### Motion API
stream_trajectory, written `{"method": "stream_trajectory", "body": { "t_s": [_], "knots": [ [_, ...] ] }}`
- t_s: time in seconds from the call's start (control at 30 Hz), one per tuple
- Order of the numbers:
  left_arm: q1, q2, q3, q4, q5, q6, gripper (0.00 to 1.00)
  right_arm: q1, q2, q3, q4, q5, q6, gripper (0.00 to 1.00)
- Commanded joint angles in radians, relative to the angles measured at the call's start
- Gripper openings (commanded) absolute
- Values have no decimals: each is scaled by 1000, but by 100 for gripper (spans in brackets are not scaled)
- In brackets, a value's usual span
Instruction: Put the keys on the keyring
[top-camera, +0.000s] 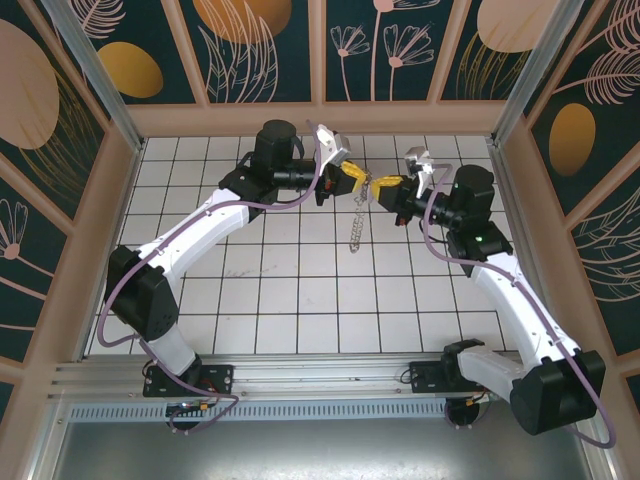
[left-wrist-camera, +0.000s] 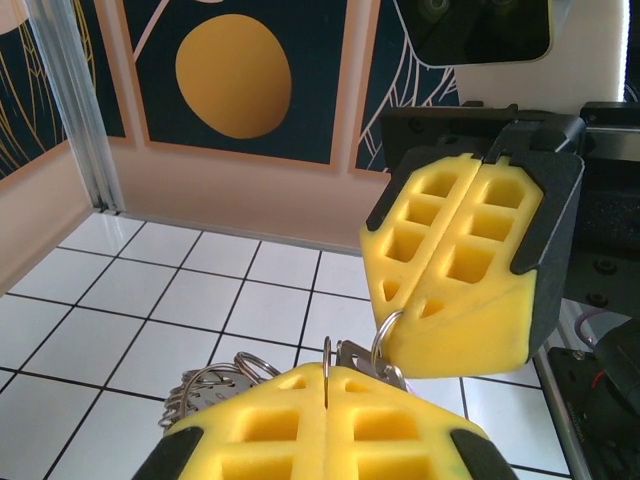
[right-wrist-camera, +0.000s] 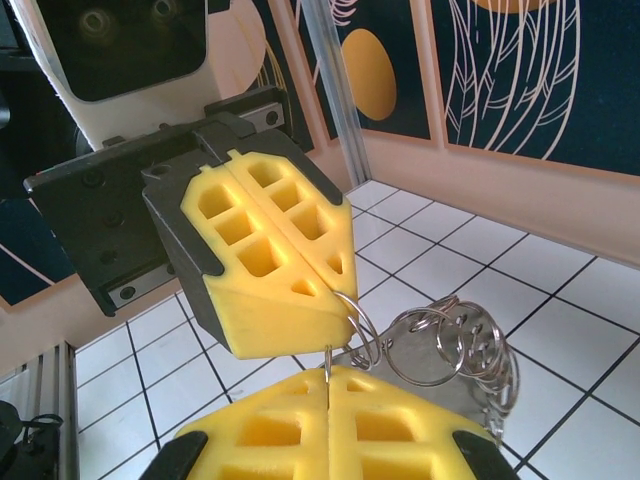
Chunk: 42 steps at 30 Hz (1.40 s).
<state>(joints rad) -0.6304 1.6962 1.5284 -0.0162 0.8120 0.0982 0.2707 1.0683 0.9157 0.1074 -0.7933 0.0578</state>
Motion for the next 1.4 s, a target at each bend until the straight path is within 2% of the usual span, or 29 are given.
{"method": "stream_trajectory", "body": {
  "t_s": [0.0, 0.6, 1.37],
  "knots": [
    [-3, 7, 37, 13, 29, 9, 0, 15, 2, 35, 43, -21, -4, 0],
    [-3, -2, 32, -5, 70, 25, 0, 18, 49, 67, 30, 16, -29, 0],
    [-5, -73, -11, 72, 89, -10, 0, -37, 78, -8, 68, 29, 15, 0]
  ]
}}
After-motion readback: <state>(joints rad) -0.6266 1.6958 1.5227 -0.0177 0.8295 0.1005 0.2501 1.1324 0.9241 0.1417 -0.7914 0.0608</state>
